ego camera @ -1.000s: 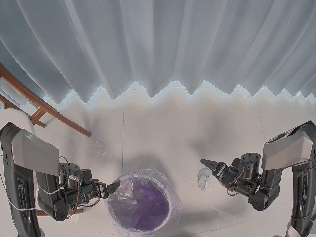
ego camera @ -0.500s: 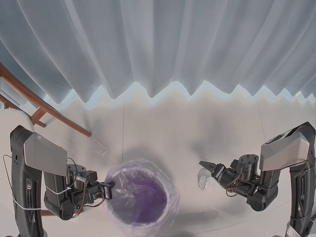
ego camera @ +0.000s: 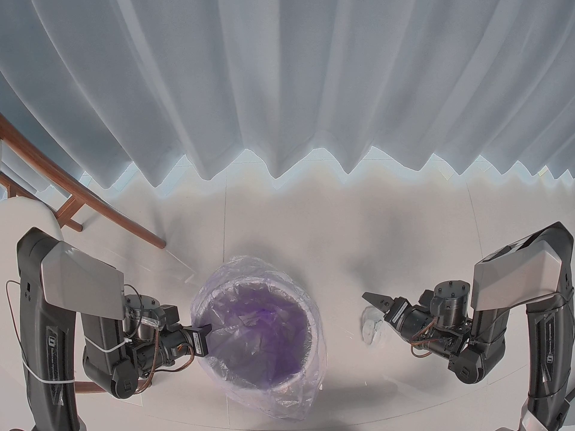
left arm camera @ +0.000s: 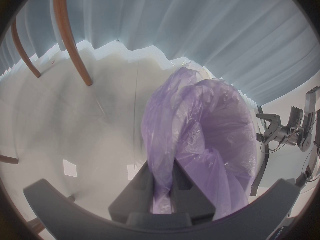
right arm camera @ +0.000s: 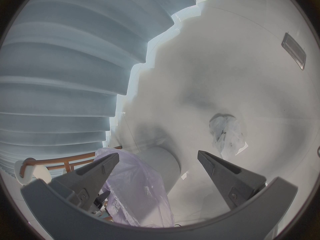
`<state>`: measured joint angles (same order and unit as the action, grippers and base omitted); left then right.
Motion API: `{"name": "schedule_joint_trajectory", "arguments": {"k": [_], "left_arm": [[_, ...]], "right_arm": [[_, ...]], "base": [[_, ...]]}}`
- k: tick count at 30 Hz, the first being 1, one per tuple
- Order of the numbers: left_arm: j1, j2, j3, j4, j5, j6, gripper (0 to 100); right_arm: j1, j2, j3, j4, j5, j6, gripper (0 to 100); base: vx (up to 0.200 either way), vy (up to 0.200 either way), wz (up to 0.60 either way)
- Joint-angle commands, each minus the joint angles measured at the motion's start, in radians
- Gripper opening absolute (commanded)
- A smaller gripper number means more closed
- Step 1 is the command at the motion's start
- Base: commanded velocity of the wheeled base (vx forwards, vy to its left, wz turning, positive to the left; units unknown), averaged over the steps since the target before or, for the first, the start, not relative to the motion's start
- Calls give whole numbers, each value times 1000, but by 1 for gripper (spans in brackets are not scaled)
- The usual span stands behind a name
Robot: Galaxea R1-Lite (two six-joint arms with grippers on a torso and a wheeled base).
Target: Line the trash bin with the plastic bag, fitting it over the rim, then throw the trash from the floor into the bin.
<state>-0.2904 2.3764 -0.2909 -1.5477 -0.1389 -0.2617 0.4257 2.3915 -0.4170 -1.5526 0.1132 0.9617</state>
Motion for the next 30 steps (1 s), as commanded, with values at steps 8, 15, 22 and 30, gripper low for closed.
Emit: {"name": "schedule_joint_trajectory", "arguments": {"k": [8,15,22,30], "left_arm": [[-76,-163,-10,-2,5,-93,0],[-104,-266,-16,-2,9,-136,0],[-105,-424,-37,-2,12,-175,0],[-157,-580,-62,0,13,-182,0]], "right_arm": [[-111,-299,67,-18,88,60,100],[-298,-558,150,-18,395,149,100],[-369,-571,130,-18,405,160,100],[-364,-566,139,-18,425,177,100]], "base": [[0,0,0],[0,0,0],[0,0,0],[0,0,0]]}}
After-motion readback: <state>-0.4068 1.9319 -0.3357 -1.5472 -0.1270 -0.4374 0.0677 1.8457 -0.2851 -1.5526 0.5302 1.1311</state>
